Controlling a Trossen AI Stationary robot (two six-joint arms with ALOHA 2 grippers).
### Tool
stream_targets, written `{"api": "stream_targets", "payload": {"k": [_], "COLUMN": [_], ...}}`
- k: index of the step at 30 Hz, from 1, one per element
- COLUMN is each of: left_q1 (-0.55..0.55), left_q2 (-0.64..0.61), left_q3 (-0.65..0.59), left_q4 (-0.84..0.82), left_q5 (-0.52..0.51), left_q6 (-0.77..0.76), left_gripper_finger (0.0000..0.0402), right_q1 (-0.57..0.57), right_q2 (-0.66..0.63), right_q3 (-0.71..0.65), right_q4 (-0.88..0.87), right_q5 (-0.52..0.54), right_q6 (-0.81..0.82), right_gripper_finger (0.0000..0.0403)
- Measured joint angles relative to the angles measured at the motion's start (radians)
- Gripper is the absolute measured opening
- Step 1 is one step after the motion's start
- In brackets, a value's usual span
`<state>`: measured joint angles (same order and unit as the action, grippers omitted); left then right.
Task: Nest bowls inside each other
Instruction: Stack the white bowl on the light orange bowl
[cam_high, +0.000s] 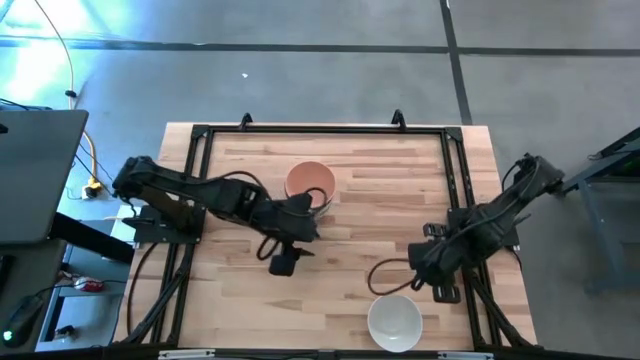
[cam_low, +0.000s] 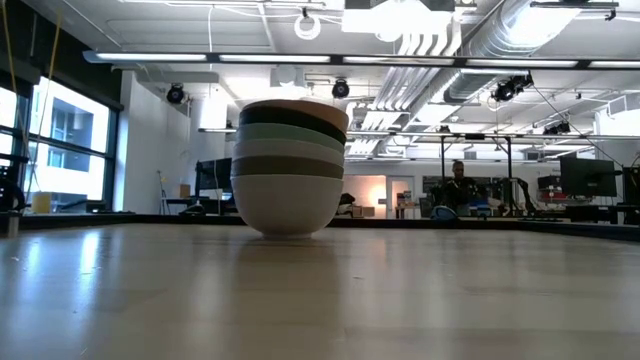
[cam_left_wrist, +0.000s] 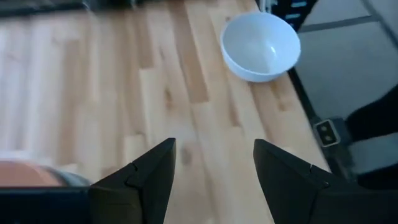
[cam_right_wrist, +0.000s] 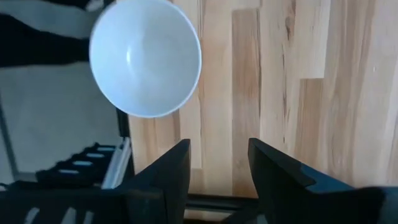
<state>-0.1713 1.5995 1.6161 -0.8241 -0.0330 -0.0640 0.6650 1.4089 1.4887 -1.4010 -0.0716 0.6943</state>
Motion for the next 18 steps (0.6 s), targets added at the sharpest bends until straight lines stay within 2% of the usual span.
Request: {"api": "stream_targets", "payload": {"k": [7,18], "left_q1": [-0.009,-0.028], "left_q2": [-0.098,-0.218], "left_q3": [0.0,-0.001], "left_q4": [-0.018,-0.092], "left_q5": [-0.132,-0.286], "left_q6": [0.028,0.023], "left_gripper_finger": [0.0207,0.0207], "right_q1": [0.04,0.043], "right_q2": [0.075,0.233], "right_q3": [0.0,0.0], "right_q4": [-0.02,0.073], "right_q5": [0.01,0.03], "right_q6": [-0.014,-0.014], "right_gripper_finger": [0.0154,0.0154]}}
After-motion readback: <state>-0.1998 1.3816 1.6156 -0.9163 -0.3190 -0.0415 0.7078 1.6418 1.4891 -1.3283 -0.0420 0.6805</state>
